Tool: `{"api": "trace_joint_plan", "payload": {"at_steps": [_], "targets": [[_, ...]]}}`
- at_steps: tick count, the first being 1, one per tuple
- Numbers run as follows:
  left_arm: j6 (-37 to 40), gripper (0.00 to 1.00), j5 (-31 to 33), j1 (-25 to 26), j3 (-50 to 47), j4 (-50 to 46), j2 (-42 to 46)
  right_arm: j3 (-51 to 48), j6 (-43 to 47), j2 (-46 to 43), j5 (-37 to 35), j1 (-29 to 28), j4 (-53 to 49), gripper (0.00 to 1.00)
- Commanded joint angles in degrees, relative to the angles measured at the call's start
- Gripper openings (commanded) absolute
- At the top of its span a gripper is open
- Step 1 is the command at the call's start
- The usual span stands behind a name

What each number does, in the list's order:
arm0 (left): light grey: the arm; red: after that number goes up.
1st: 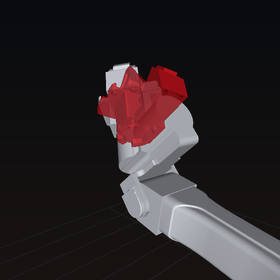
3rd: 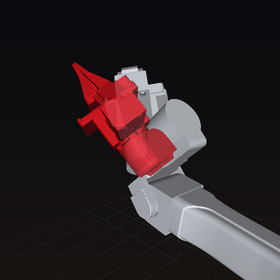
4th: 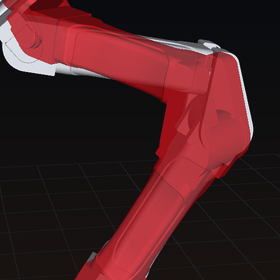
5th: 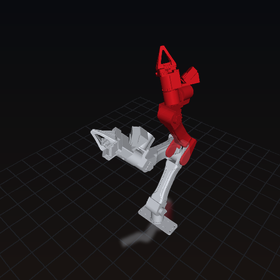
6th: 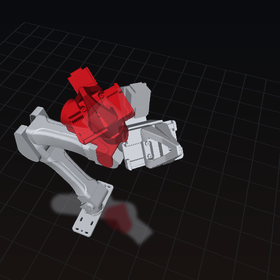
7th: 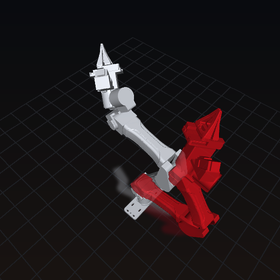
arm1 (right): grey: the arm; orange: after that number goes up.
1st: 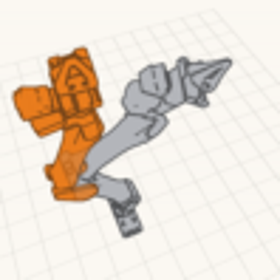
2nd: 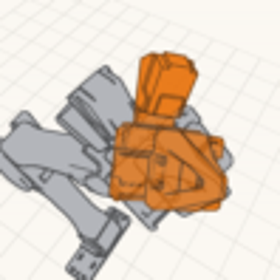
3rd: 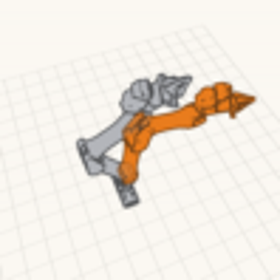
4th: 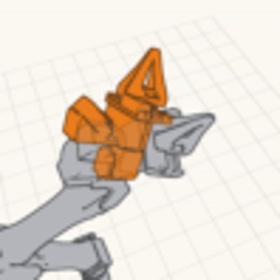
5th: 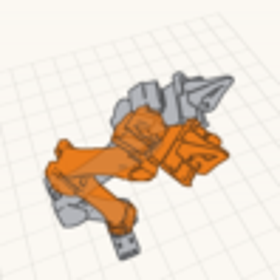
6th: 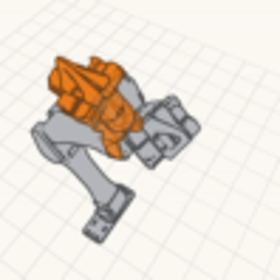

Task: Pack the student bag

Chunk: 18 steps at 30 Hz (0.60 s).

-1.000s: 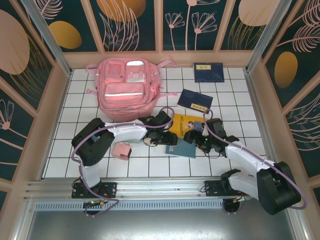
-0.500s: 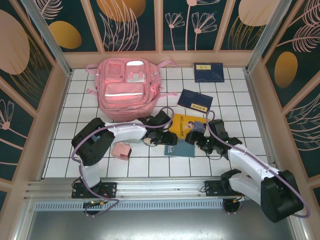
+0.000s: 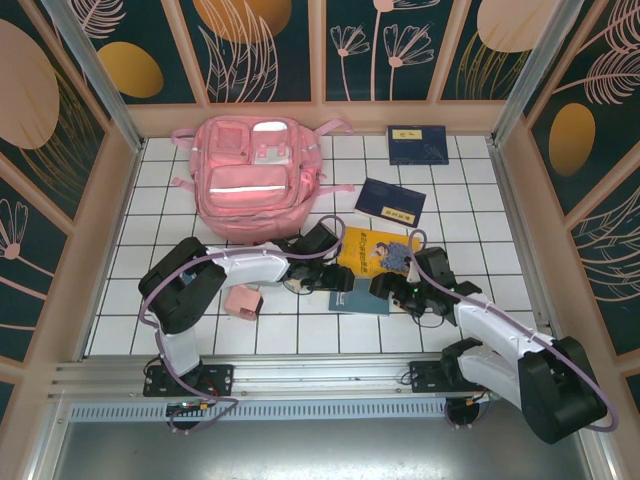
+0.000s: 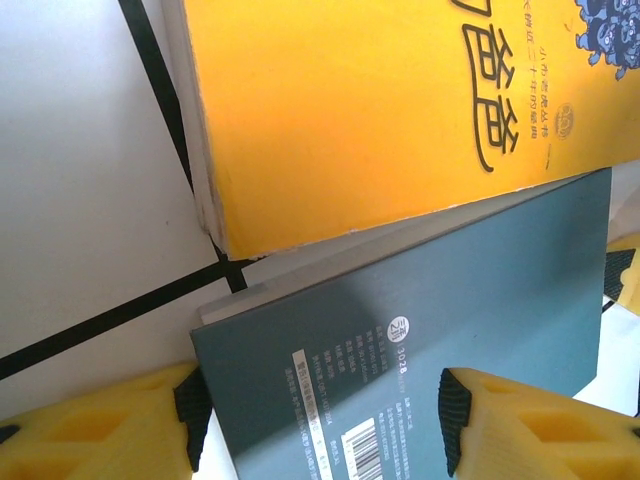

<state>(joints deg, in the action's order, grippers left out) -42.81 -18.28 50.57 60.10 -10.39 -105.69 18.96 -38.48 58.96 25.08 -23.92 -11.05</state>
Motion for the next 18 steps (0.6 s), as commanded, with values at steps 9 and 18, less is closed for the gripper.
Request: {"api": "trace_joint_plan", "payload": {"at_steps": [9, 18], "targets": [[-1.2, 0.61, -6.6, 1.0, -1.8, 0.3, -1.4, 0.4, -4.8, 5.3, 11.0, -5.3, 11.3, 0.87], [-1.9, 0.60, -7.3, 1.0, -2.7, 1.3, -2.1, 0.5, -13.1, -4.1, 19.6, -0.1, 16.8, 0.81]]}}
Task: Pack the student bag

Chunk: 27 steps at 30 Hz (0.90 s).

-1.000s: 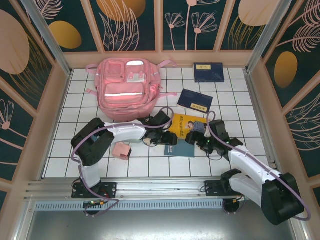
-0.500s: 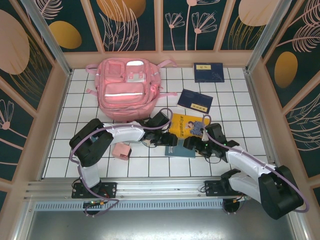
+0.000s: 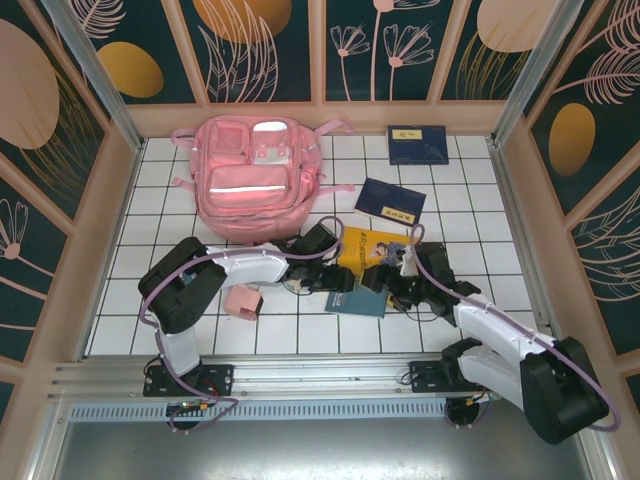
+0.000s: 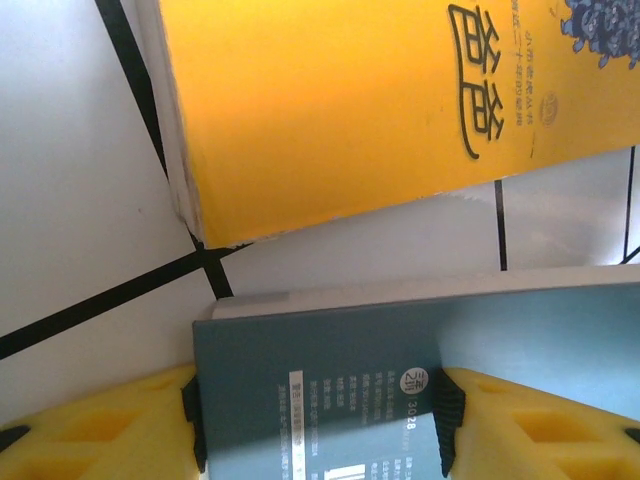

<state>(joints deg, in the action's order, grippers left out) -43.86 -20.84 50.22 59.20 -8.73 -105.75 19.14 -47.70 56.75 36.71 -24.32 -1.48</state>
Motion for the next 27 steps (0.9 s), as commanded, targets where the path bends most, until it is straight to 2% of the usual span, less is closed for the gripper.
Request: {"api": "trace_joint_plan", "payload": {"at_steps": [1, 7, 11, 15, 17, 18, 20, 24, 27], "targets": [[-0.8, 0.60, -4.6, 1.3, -1.7, -0.5, -2.1, 0.3, -3.9, -2.1, 8.1, 0.2, 6.8, 0.81], [-0.9, 0.59, -4.1, 1.3, -1.7, -0.7, -1.2, -2.5, -1.5, -2.0, 4.0, 0.1, 2.3, 0.75], [-1.2, 0.59, -4.8, 1.3, -1.7, 0.0, -1.4, -6.0, -4.3, -1.0, 4.3, 0.1, 7.6, 0.67], [-2.1, 0.59, -6.1, 1.3, -1.2, 1.9, -1.7, -7.1, -7.4, 1.2, 3.6, 0.0, 12.8, 0.42], [-1.5, 0.59, -4.6, 1.3, 0.2, 0.1, -0.9, -6.2, -6.6, 1.1, 1.8, 0.1, 10.9, 0.28], [-0.9, 0.59, -3.1, 1.3, 1.1, -1.6, 0.0, -5.5, -5.7, 0.4, 0.3, 0.3, 8.5, 0.25], [0.7, 0.60, -0.3, 0.9, 2.9, -5.3, 3.0, -3.6, -2.5, -2.6, -5.0, 0.7, 1.3, 0.00], [6.4, 0.64, 5.2, 0.1, 8.1, -14.4, 8.0, -1.0, 1.2, -9.4, -13.3, 0.6, -7.9, 0.00], [12.9, 0.66, 12.3, -0.9, 14.3, -23.2, 11.1, 0.8, 2.6, -8.1, -15.4, 0.6, -11.7, 0.00]]}}
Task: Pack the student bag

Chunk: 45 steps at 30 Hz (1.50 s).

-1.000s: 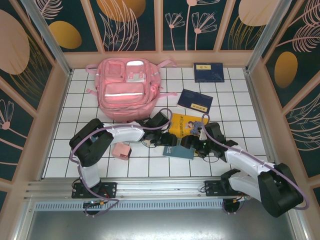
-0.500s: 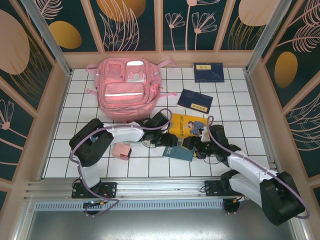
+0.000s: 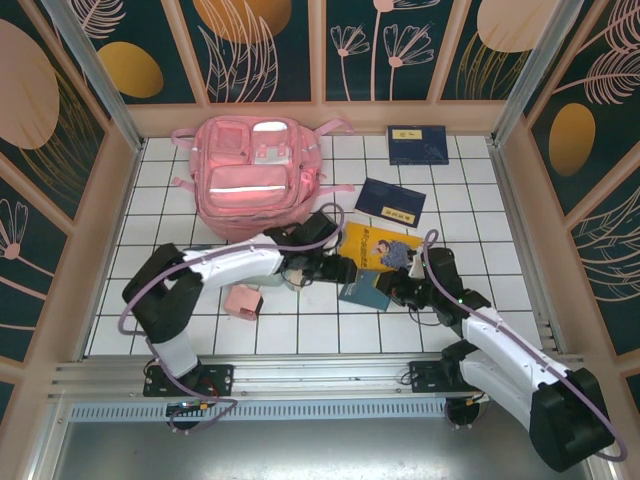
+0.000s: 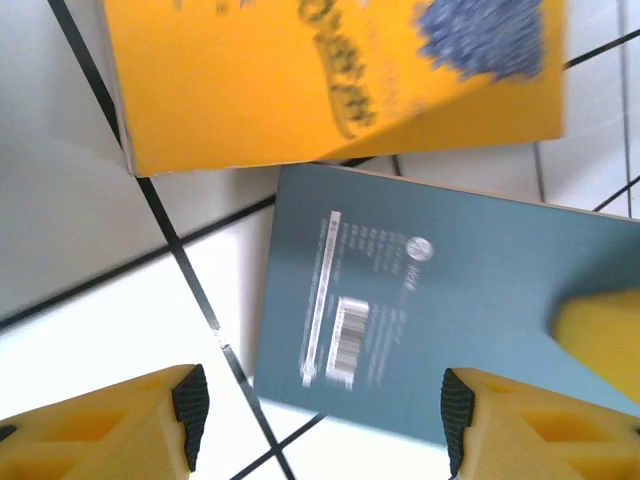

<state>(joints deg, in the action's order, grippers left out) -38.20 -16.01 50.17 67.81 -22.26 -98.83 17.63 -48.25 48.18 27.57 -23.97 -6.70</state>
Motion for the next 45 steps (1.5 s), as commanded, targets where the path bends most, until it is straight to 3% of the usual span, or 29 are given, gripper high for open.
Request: {"api": "trace_joint_plan", "payload": {"at_steps": [1, 5, 8, 10, 14, 20, 25, 32, 36, 42, 45], "targets": [[10.5, 0.66, 9.2, -1.5, 7.6, -12.1, 4.6, 2.5, 3.7, 1.4, -5.9, 0.1, -6.4, 0.00], [20.2, 0.71, 24.0, -4.1, 12.8, -19.0, 4.8, 2.4, 4.7, 3.1, -5.4, -1.3, -4.3, 0.00], [21.1, 0.73, 32.3, -10.3, 12.7, -20.0, 2.6, 2.9, 5.4, 3.8, -5.5, -2.0, -3.6, 0.00], [20.2, 0.74, 31.0, -15.7, 12.0, -19.3, 1.2, 2.9, 5.8, 4.1, -5.4, -2.4, -3.1, 0.00], [21.0, 0.76, 35.7, -21.3, 11.2, -17.3, -1.2, 3.3, 7.0, 4.8, -4.6, -2.6, -2.6, 0.00], [21.9, 0.76, 30.7, -27.1, 10.3, -15.5, -4.2, 2.4, 7.9, 7.2, -3.4, -2.6, 0.1, 0.00], [22.0, 0.76, 23.8, -28.5, 8.6, -13.9, -4.0, 1.5, 8.5, 8.2, -2.7, -2.5, 1.8, 0.00], [22.1, 0.73, 28.2, -28.6, 11.7, -14.1, -9.2, -0.8, 8.1, 9.5, 0.4, -2.5, 6.3, 0.00], [22.7, 0.61, 23.1, -28.6, 13.2, -14.6, -12.4, -0.9, 8.6, 9.6, 0.2, -2.5, 5.8, 0.00], [22.1, 0.04, 11.9, -28.6, 12.0, -11.6, -15.2, -0.9, 9.0, 8.4, -0.6, -2.5, 5.1, 0.00], [19.9, 0.00, 6.1, -28.5, 12.5, -8.7, -15.4, -1.1, 9.0, 8.5, -0.7, -2.5, 5.3, 0.00]]}}
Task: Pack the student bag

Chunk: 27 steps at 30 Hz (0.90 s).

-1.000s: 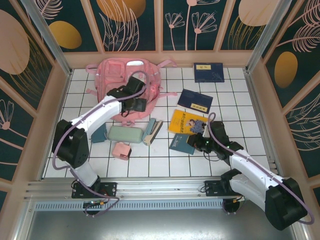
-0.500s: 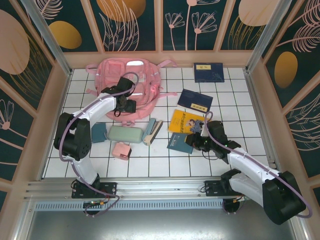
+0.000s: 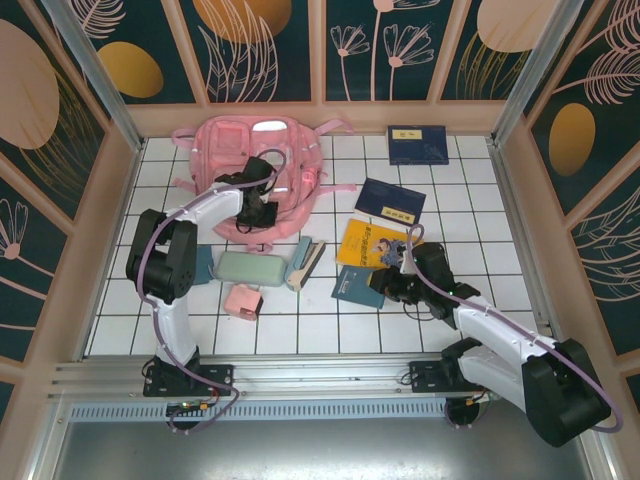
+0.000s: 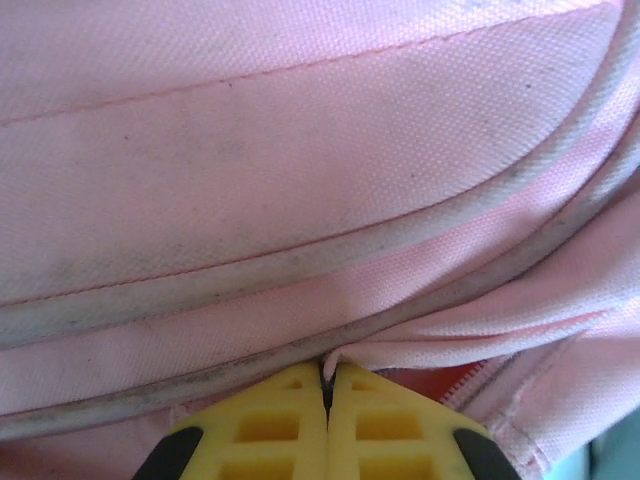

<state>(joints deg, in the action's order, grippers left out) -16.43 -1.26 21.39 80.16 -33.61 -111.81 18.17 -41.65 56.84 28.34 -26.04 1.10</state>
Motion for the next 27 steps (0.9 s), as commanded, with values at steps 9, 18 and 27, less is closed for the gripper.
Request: {"api": "trace_joint_plan", "payload": {"at_steps": [9, 18, 27], "targets": [[-10.9, 0.00, -21.0, 5.1, 12.8, 8.8, -9.7, -2.1, 1.4, -0.2, -2.4, -0.4, -1.6, 0.00], [-9.3, 0.00, -13.5, 8.3, 35.0, -1.7, -14.6, -2.3, 1.0, -1.3, -3.9, -0.5, -3.0, 0.00], [-4.8, 0.41, -13.2, 8.4, 34.2, -7.9, -15.6, -2.8, 0.6, -1.2, -4.7, -0.5, -2.8, 0.00]]}}
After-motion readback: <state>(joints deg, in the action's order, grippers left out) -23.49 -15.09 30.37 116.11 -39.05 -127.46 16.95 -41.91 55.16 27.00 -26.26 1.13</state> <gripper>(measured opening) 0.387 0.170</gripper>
